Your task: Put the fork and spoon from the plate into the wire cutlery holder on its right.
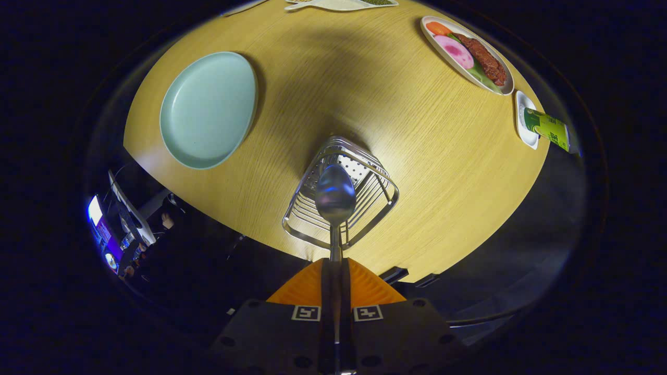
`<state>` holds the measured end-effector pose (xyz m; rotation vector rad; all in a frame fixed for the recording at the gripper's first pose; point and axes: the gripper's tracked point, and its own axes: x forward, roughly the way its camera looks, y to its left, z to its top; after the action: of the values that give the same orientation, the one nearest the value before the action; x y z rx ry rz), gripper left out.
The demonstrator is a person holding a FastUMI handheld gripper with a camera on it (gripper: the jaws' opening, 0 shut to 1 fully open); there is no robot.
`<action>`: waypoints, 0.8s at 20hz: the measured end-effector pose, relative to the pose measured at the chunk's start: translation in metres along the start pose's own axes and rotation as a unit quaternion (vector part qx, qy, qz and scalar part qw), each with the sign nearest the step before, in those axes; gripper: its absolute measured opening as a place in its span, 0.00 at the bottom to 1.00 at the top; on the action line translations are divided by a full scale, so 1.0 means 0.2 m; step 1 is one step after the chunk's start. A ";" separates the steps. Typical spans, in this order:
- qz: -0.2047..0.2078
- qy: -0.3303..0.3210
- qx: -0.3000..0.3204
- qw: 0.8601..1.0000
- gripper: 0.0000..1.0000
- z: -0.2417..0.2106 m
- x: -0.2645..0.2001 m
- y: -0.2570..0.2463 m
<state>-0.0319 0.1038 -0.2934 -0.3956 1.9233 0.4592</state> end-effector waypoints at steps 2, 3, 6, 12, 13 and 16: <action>0.000 -0.004 0.006 1.000 0.13 0.03 0.01 0.00; -0.001 -0.011 0.005 1.000 0.15 0.04 0.00 -0.01; 0.007 -0.041 0.008 0.999 0.47 0.06 -0.01 -0.02; 0.055 -0.173 0.061 0.981 0.88 0.11 -0.12 -0.06; 0.060 -0.201 0.076 0.975 0.90 0.11 -0.14 -0.08; 0.078 -0.290 0.120 0.946 0.98 0.07 -0.24 -0.12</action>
<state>0.0089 0.0937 -0.2575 0.0558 1.4132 0.3847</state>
